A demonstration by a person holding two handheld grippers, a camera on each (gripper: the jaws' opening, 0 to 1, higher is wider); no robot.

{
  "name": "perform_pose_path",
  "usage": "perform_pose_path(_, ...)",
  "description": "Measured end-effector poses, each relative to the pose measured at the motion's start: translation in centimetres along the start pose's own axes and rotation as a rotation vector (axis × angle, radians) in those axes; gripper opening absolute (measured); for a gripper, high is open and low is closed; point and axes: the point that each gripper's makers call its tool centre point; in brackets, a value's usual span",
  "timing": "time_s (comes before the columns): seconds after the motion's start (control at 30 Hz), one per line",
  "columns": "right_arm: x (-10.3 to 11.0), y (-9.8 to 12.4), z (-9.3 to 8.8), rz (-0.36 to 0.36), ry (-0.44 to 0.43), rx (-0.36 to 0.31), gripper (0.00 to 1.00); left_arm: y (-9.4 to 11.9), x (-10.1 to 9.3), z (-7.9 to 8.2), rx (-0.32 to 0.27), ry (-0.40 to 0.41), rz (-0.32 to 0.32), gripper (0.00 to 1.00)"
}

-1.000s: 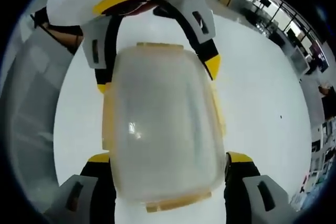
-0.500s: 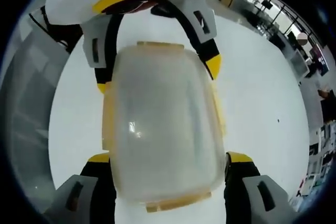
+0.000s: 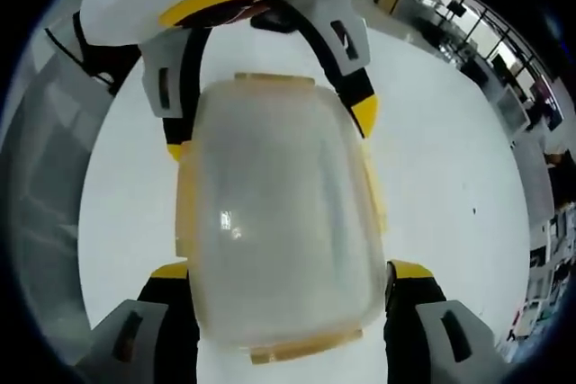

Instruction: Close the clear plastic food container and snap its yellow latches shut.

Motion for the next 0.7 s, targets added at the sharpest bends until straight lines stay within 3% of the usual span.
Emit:
perform_pose_path(0.4,0.0,0.2,0.1,-0.029,0.018,-0.021,0.87,0.1,-0.1,-0.2,0.005,-0.026,0.016,0.95)
perform_pose_path(0.5,0.2,0.4,0.1,-0.04,0.019,-0.046,0.86,0.5,-0.3,0.2,-0.033,0.001,0.009,0.95)
perform_pose_path(0.7,-0.2,1.4,-0.1,-0.085,-0.024,-0.085,0.85,0.9,-0.6,-0.5,-0.027,0.034,0.032,0.95)
Point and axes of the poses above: the point that each gripper's makers call its tool centre point, and the gripper's own axes: y roughly backward along the fingers, x roughly to its left, z roughly out of its top, and after that the axes turned 2 degrees about -y, right-handed
